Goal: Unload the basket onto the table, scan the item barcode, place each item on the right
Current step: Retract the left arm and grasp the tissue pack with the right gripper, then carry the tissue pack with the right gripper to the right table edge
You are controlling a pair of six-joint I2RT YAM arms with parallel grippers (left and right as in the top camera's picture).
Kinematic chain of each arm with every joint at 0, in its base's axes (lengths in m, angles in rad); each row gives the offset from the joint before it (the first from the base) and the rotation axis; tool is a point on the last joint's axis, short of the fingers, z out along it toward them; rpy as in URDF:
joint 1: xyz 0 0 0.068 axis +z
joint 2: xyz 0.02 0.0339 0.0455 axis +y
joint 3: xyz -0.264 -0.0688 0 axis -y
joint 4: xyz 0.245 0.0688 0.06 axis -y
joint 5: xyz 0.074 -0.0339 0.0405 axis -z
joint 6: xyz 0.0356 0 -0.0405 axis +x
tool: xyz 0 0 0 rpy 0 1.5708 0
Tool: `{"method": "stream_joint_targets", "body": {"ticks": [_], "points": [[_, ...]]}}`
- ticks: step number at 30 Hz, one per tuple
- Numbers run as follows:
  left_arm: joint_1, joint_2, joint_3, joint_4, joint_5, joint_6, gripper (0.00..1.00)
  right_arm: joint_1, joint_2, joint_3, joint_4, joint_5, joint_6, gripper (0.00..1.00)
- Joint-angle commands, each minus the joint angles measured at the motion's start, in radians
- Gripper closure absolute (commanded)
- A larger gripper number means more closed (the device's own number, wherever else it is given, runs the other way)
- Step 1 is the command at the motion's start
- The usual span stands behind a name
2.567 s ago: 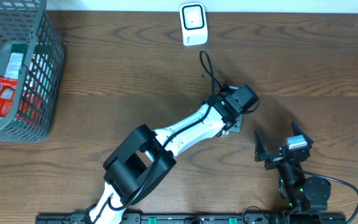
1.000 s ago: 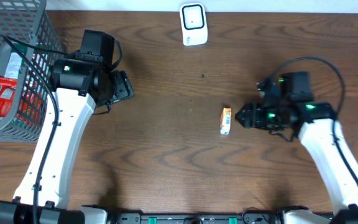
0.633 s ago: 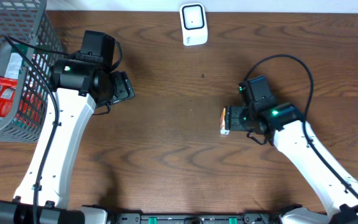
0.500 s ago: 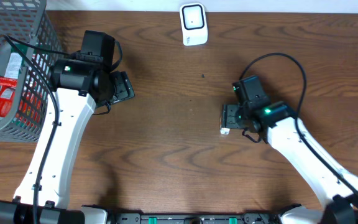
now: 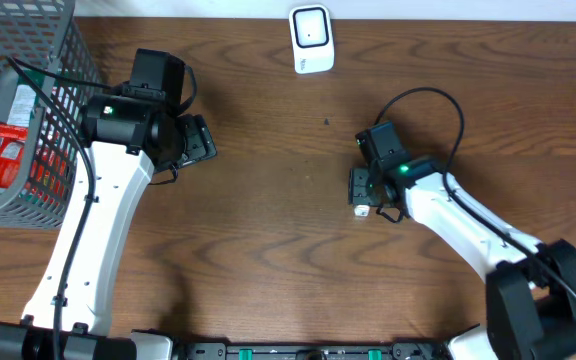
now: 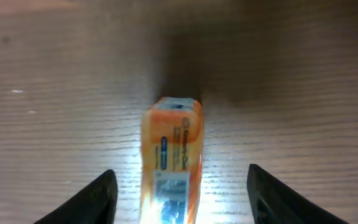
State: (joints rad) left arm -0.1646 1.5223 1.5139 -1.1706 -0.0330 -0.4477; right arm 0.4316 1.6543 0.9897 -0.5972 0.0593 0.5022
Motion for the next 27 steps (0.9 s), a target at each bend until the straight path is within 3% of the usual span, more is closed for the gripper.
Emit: {"method": "stream_joint_targets", "body": {"ticks": [1, 5, 10, 16, 22, 27], "points": [[0.002, -0.006, -0.005, -0.003, -0.013, 0.006, 0.16, 0.018, 0.042, 0.010, 0.008, 0.011, 0.022, 0.44], [0.002, -0.006, -0.005, -0.003, -0.013, 0.006, 0.16, 0.027, 0.040, 0.010, 0.011, 0.011, 0.021, 0.64], [0.002, -0.006, -0.005, -0.003, -0.013, 0.006, 0.16, 0.027, 0.040, 0.010, 0.011, 0.019, 0.018, 0.68], [0.002, -0.006, -0.005, -0.003, -0.013, 0.006, 0.16, 0.021, 0.035, 0.019, 0.023, 0.019, -0.045, 0.87], [0.002, -0.006, -0.005, -0.003, -0.013, 0.006, 0.16, -0.039, -0.009, 0.032, 0.002, 0.034, -0.090, 0.90], [0.002, -0.006, -0.005, -0.003, -0.013, 0.006, 0.16, -0.171, -0.082, 0.032, -0.060, 0.164, -0.100, 0.91]]}}
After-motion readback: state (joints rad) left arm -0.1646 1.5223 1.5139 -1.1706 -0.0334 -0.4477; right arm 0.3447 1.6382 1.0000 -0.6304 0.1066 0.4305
